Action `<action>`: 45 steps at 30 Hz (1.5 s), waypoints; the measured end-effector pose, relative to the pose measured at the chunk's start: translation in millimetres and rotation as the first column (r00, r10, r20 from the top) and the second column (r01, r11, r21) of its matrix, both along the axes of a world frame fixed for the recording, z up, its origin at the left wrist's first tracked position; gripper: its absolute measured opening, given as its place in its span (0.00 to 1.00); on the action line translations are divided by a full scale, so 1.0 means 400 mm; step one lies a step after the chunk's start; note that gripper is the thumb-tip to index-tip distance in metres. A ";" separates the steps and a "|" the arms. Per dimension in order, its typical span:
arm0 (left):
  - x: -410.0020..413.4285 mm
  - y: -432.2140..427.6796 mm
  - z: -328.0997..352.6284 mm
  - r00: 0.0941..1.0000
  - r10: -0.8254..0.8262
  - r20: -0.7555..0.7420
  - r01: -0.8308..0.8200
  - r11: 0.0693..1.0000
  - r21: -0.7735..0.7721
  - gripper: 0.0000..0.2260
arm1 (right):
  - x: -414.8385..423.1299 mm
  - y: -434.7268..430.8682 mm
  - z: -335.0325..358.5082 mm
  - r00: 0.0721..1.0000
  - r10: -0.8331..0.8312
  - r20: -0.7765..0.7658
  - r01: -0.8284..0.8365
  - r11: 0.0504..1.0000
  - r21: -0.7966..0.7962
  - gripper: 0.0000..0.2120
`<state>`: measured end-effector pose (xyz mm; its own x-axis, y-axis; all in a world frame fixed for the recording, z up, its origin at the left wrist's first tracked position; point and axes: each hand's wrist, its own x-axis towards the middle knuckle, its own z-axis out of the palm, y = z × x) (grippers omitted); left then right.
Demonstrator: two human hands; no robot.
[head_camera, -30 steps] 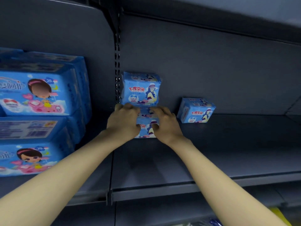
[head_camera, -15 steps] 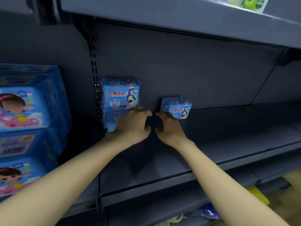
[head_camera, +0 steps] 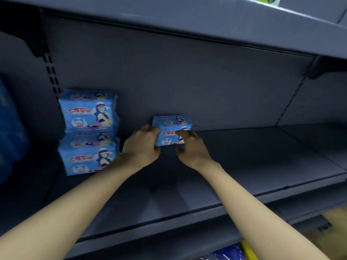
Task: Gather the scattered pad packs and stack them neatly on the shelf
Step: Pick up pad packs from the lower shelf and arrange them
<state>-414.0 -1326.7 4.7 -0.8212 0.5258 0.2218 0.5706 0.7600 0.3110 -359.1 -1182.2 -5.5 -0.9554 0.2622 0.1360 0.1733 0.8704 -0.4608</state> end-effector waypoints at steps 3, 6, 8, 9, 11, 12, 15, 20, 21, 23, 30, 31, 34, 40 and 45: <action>-0.005 0.040 -0.021 0.999 0.034 0.031 -0.035 0.999 0.015 0.23 | -0.006 0.057 -0.003 1.000 0.010 -0.008 -0.010 1.000 -0.012 0.26; -0.010 0.068 -0.040 0.995 0.080 0.056 -0.082 0.996 0.038 0.24 | -0.013 0.098 -0.017 0.999 0.036 0.005 -0.036 0.999 -0.011 0.25; -0.012 0.082 -0.051 0.992 0.107 0.070 -0.111 0.993 0.050 0.25 | -0.018 0.120 -0.029 0.999 0.051 0.015 -0.050 0.999 -0.016 0.26; -0.014 0.088 -0.056 0.990 0.120 0.075 -0.125 0.991 0.058 0.25 | -0.022 0.129 -0.034 0.998 0.055 0.016 -0.054 0.998 -0.021 0.26; -0.018 0.096 -0.064 0.985 0.148 0.085 -0.154 0.985 0.073 0.27 | -0.030 0.147 -0.041 0.998 0.055 0.010 -0.055 0.998 -0.035 0.27; -0.021 0.100 -0.067 0.982 0.163 0.092 -0.170 0.982 0.082 0.28 | -0.034 0.155 -0.043 0.999 0.051 0.004 -0.051 0.998 -0.045 0.27; -0.031 0.104 -0.076 0.973 0.196 0.123 -0.211 0.970 0.124 0.30 | -0.050 0.179 -0.047 0.999 0.032 -0.024 -0.033 0.996 -0.078 0.26; -0.054 0.115 -0.087 0.964 0.229 0.138 -0.251 0.952 0.176 0.32 | -0.091 0.193 -0.047 0.998 0.037 -0.049 -0.041 0.995 -0.096 0.30; -0.061 0.121 -0.087 0.962 0.237 0.137 -0.260 0.949 0.179 0.32 | -0.099 0.193 -0.045 0.997 0.051 -0.052 -0.055 0.994 -0.095 0.31; -0.072 0.134 -0.084 0.961 0.240 0.139 -0.263 0.946 0.191 0.32 | -0.115 0.192 -0.038 0.996 0.075 -0.057 -0.081 0.991 -0.104 0.34; -0.098 0.179 -0.085 0.964 0.206 0.166 -0.246 0.930 0.274 0.32 | -0.158 0.181 -0.045 0.988 0.129 -0.081 -0.139 0.979 -0.147 0.32; -0.101 0.186 -0.089 0.966 0.195 0.170 -0.237 0.930 0.280 0.31 | -0.160 0.177 -0.049 0.987 0.130 -0.092 -0.144 0.976 -0.164 0.31; -0.104 0.202 -0.094 0.963 0.199 0.182 -0.247 0.923 0.296 0.30 | -0.166 0.167 -0.056 0.986 0.130 -0.105 -0.147 0.973 -0.180 0.29; -0.132 0.205 -0.095 0.955 0.239 0.173 -0.285 0.899 0.331 0.26 | -0.179 0.161 -0.040 0.988 0.122 -0.098 -0.138 0.974 -0.179 0.26; -0.154 0.208 -0.094 0.950 0.261 0.173 -0.308 0.874 0.376 0.24 | -0.189 0.162 -0.034 0.992 0.088 -0.093 -0.106 0.971 -0.216 0.26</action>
<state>-475.7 -1243.6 -32.9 -0.9538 0.1544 0.2576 0.2913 0.6851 0.6677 -434.6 -1117.5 -19.1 -0.9657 0.2013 0.1640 0.0470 0.7568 -0.6520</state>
